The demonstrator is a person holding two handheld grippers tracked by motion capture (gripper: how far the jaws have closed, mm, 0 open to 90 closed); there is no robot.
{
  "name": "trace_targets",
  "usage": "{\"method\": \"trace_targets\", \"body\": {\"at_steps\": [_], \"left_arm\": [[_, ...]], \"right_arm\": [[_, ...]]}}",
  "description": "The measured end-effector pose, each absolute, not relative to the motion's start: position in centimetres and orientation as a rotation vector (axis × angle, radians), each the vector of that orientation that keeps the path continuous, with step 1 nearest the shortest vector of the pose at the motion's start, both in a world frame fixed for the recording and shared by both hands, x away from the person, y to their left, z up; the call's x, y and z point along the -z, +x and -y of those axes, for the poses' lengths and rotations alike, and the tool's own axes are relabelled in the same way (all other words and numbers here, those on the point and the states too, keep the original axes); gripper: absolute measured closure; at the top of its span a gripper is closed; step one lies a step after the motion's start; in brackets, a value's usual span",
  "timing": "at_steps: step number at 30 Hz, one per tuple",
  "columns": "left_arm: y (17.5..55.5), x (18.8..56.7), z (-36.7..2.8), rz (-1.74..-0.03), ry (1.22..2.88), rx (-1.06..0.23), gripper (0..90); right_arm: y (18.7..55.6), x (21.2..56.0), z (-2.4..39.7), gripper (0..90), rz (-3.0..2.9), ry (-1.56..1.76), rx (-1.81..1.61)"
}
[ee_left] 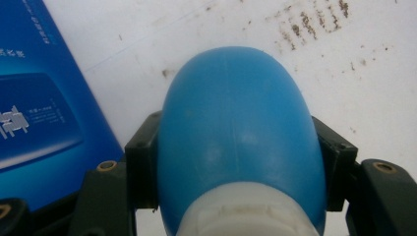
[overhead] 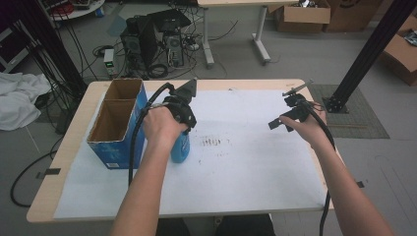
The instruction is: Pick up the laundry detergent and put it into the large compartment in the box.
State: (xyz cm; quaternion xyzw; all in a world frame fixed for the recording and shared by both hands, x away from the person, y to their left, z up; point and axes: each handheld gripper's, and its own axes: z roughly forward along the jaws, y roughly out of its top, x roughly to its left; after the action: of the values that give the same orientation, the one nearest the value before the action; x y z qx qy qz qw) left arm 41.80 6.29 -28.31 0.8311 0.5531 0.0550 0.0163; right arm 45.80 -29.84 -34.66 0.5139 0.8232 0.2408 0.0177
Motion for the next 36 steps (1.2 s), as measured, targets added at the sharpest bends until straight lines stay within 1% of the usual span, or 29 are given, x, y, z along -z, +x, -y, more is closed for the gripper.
{"method": "trace_targets", "body": {"at_steps": [11, 19, 27, 30, 36], "left_arm": [[40.9, 24.9, -6.8, -1.647, 2.591, -0.200, 37.6], [40.4, 21.2, -7.6, -1.621, 2.551, -0.208, 37.8], [40.2, 17.3, -9.4, -1.669, 2.505, -0.237, 37.8], [40.2, 16.0, -10.5, -1.703, 2.482, -0.232, 37.9], [40.0, 14.0, -13.3, -1.785, 2.403, -0.286, 37.9]], "right_arm": [[45.9, 34.1, 29.3, 23.5, -2.556, 1.585, -0.755], [45.9, 33.8, 29.2, 23.6, -2.555, 1.584, -0.756], [46.0, 33.6, 29.4, 23.5, -2.556, 1.589, -0.761], [46.0, 33.6, 29.5, 23.5, -2.552, 1.595, -0.766], [45.9, 33.5, 29.6, 23.6, -2.551, 1.591, -0.770]]}}
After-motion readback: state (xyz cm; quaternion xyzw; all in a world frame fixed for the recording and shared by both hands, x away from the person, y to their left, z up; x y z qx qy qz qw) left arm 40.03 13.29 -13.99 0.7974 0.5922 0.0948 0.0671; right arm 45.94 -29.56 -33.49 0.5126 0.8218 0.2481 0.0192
